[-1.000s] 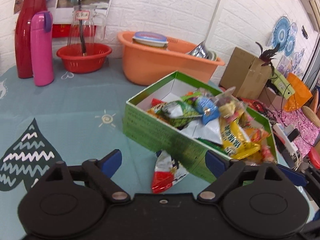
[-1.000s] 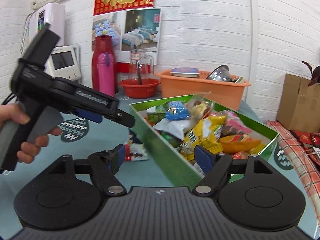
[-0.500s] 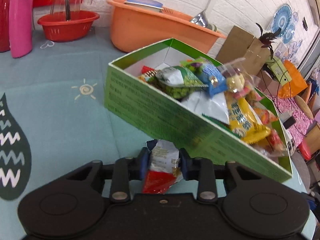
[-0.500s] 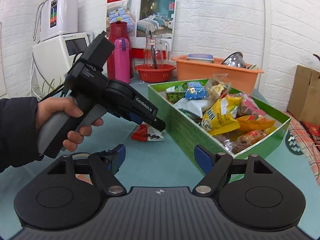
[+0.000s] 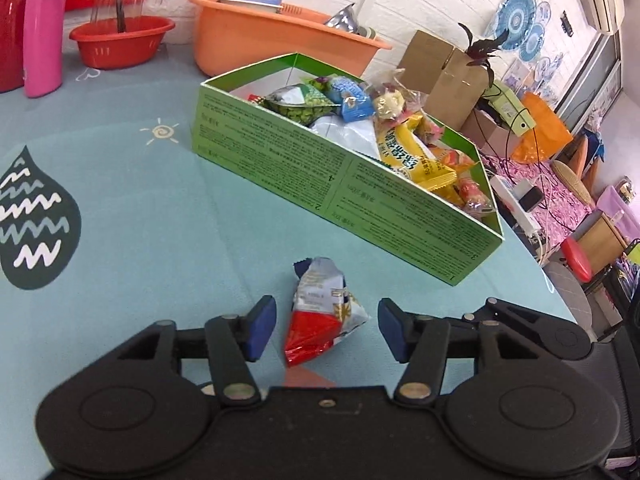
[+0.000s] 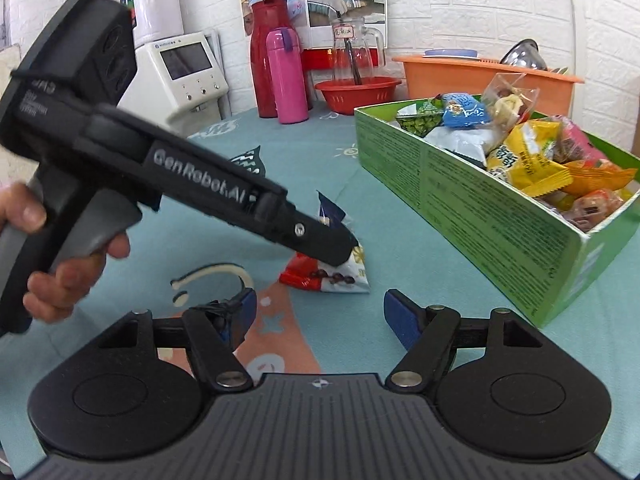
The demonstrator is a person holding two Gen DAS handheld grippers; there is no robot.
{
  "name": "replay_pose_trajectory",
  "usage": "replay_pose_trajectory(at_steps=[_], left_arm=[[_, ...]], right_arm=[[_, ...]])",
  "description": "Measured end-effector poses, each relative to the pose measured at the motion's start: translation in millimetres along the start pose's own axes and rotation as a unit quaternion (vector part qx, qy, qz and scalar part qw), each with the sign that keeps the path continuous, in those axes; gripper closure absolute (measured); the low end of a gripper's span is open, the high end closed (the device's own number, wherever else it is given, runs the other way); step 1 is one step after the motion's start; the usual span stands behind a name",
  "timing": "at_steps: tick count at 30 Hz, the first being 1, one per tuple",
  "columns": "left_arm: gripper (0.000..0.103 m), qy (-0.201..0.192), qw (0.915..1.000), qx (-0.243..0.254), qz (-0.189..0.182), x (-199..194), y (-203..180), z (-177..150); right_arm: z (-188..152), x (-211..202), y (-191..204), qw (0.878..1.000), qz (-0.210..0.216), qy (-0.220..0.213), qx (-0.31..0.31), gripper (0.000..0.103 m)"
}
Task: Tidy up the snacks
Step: 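Move the left gripper to the red-and-white packet and grasp it, then carry the red-and-white packet into the green box and open the left gripper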
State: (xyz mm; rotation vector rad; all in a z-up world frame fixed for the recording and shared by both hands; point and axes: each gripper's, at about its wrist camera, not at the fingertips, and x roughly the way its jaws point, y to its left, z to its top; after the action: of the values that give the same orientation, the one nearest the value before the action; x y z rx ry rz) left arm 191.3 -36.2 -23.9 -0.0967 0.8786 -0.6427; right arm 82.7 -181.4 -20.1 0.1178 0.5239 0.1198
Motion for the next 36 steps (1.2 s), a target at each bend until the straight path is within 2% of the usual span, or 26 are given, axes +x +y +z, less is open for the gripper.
replay_pose_trajectory(at_steps=[5,7,8,9,10,13,18,25,29,36], left_arm=[[0.007,0.007,0.9996,-0.028,-0.009,11,10,2],[0.011,0.005,0.9996,-0.024,-0.010,12,10,2],[0.015,0.005,0.9996,-0.024,-0.010,13,10,3],[0.027,0.009,0.9995,-0.026,-0.016,14,11,2],[0.030,0.010,0.9993,-0.030,-0.023,14,11,2],[0.031,0.001,0.9996,-0.022,-0.015,12,5,-1],[0.032,-0.017,0.9996,-0.001,-0.021,3,-11,1],[0.031,-0.064,0.9948,0.074,-0.032,-15,-58,30],[0.031,-0.076,0.9918,0.091,-0.048,-9,-79,48],[0.030,-0.082,0.9890,0.101,-0.070,17,-96,77]], right_arm=[[10,18,-1,1.000,-0.014,0.001,-0.002,0.000],[13,24,-4,1.000,-0.016,0.007,-0.003,0.001],[13,27,-5,1.000,-0.018,0.011,-0.003,0.009],[13,30,-6,1.000,-0.019,0.015,-0.002,0.014],[12,29,-7,1.000,-0.019,0.009,-0.005,0.037],[12,28,-6,1.000,-0.017,0.010,-0.009,0.044],[12,13,-7,1.000,-0.025,-0.009,-0.003,0.044],[29,-27,-21,0.996,-0.055,-0.075,-0.004,0.044],[36,-42,-35,0.991,-0.079,-0.107,-0.003,0.045],[47,-49,-68,0.985,-0.103,-0.133,0.023,0.046]])
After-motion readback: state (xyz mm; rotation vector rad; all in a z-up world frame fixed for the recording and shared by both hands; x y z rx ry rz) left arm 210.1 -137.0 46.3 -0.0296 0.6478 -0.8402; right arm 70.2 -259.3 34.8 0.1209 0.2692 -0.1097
